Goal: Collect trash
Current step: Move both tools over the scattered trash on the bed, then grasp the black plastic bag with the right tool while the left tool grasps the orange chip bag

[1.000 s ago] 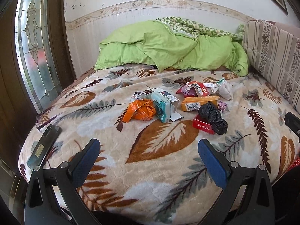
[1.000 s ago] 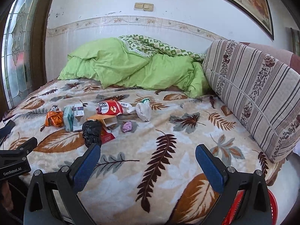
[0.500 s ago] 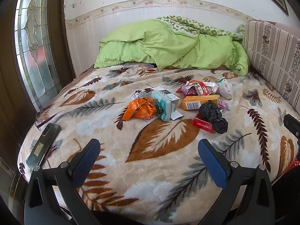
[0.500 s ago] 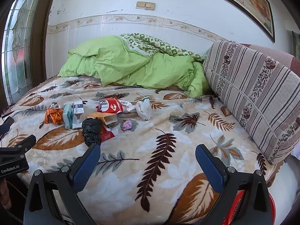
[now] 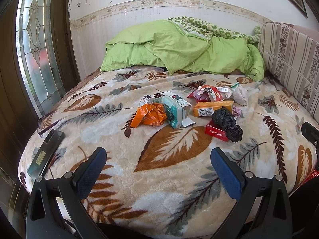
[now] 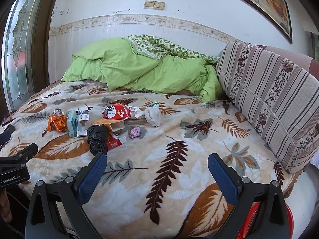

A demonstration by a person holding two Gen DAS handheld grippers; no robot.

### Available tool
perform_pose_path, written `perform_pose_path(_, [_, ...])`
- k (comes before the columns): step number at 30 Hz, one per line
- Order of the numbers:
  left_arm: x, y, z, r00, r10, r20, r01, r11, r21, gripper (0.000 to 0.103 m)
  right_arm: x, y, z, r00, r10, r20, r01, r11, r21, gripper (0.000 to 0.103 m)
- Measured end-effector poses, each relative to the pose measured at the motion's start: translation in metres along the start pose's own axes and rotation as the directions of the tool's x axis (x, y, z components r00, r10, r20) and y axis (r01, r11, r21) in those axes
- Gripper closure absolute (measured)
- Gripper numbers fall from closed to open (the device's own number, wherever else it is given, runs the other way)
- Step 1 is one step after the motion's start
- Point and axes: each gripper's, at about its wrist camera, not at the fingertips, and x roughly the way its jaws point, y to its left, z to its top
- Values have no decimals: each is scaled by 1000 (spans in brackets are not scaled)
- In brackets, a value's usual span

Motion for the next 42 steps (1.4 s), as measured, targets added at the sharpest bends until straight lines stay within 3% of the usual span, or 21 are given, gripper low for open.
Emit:
perform_pose_path(16, [1, 0, -2, 1000, -3, -14, 3, 1000, -10, 0, 3, 2, -2, 1000, 18, -10, -18, 1000, 3, 1])
perform_pose_path(21, [9, 6, -2, 998, -23, -60, 21, 999, -41, 0, 12, 8, 1, 993, 109, -47, -108, 994, 13, 1])
perform_pose_path(26, [19, 23, 5, 989, -80, -127, 65, 991, -119, 1, 42, 38, 14, 960, 256, -116, -257, 966, 8, 12])
perform_pose_path(28, [24, 33, 8, 982, -109, -152, 83, 982, -168, 13, 62, 54, 21, 939, 298, -170, -300, 954, 10, 15])
perform_pose_path(30, [30, 42, 10, 974, -129, -184, 90, 974, -209, 21, 81, 70, 27, 929, 309, -204, -315, 949, 5, 19])
perform_pose_path(33, [41, 54, 16, 969, -137, -207, 82, 964, -254, 22, 113, 89, 30, 912, 310, -270, -322, 947, 0, 26])
perform_pose_path(34, [44, 57, 19, 969, -138, -207, 82, 962, -261, 22, 123, 92, 29, 911, 301, -283, -313, 950, 1, 33])
perform_pose_path(36, [50, 62, 28, 972, -124, -198, 69, 962, -264, 23, 139, 94, 25, 900, 299, -318, -315, 949, 0, 60])
perform_pose_path(37, [54, 64, 33, 973, -123, -194, 69, 962, -264, 23, 144, 92, 22, 889, 314, -334, -326, 945, 20, 66])
perform_pose_path(42, [93, 67, 56, 965, -133, -228, 62, 955, -292, 23, 130, 71, 28, 902, 349, -255, -339, 937, 84, 67])
